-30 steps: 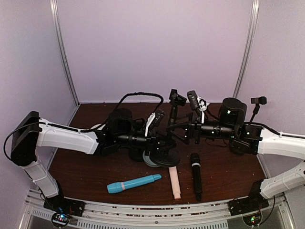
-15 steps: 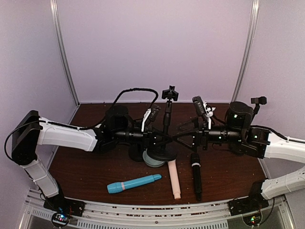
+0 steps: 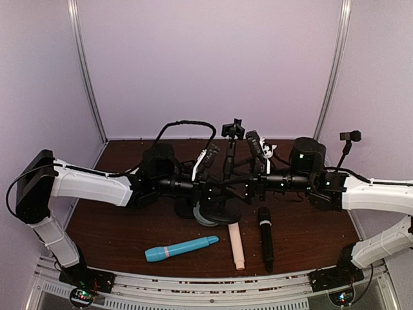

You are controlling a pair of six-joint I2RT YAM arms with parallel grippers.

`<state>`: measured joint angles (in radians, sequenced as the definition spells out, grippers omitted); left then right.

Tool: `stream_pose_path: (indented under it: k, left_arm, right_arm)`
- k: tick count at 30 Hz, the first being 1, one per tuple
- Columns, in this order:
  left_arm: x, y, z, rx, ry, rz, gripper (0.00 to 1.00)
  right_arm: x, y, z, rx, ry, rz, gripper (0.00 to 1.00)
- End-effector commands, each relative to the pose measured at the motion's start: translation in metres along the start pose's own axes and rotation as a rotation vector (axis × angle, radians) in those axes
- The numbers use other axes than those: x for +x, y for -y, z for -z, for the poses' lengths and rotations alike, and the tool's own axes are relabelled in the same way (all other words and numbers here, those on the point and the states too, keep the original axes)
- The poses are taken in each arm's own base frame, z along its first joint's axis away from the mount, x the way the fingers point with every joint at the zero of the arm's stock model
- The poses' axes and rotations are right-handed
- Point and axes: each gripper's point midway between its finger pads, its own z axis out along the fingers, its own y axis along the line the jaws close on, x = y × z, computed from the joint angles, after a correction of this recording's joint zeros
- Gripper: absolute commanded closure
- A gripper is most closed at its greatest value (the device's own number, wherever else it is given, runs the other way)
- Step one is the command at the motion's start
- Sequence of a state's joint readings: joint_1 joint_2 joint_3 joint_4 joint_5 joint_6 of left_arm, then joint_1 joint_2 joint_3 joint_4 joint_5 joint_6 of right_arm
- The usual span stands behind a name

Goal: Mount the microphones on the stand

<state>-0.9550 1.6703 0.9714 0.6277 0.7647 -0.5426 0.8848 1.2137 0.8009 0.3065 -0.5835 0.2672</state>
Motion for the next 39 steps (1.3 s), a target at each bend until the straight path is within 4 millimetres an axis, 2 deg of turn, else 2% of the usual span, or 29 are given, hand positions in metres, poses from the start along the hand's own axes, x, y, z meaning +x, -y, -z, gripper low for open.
stream_pose_path:
  k: [1,6,11,16,21,24,29,32,39]
  left_arm:
    - [-0.023,0.011,-0.004,0.040,0.065,-0.047,1.00]
    - [-0.015,-0.011,-0.009,-0.054,0.029,0.008,1.00]
    - [-0.018,-0.024,-0.006,-0.122,0.047,0.030,1.00]
    - [-0.020,-0.044,0.001,-0.229,0.057,0.068,1.00]
    - [-0.018,-0.050,0.001,-0.256,0.048,0.056,1.00]
    - [-0.021,-0.042,0.000,-0.224,0.038,0.015,1.00]
    - [-0.027,0.004,0.000,-0.004,0.025,-0.081,1.00]
    - [-0.025,0.022,0.002,0.083,0.004,-0.095,1.00]
    - [-0.017,0.035,0.002,0.143,-0.025,-0.091,1.00]
  right_arm:
    - [-0.034,-0.015,0.004,-0.055,0.107,0.053,0.08]
    - [-0.026,-0.022,0.011,-0.068,0.099,0.056,0.11]
    - [-0.012,-0.025,0.019,-0.060,0.066,0.028,0.14]
    - [-0.004,-0.030,0.038,-0.044,0.075,-0.030,0.15]
    - [-0.001,-0.034,0.060,-0.018,0.111,-0.044,0.16]
    - [0.003,-0.024,0.067,0.048,0.101,-0.022,0.16]
    - [0.000,-0.010,0.065,0.045,0.077,-0.013,0.27]
    - [-0.006,-0.010,0.059,0.000,0.071,-0.002,0.31]
    - [-0.020,-0.011,0.041,-0.074,0.100,-0.002,0.32]
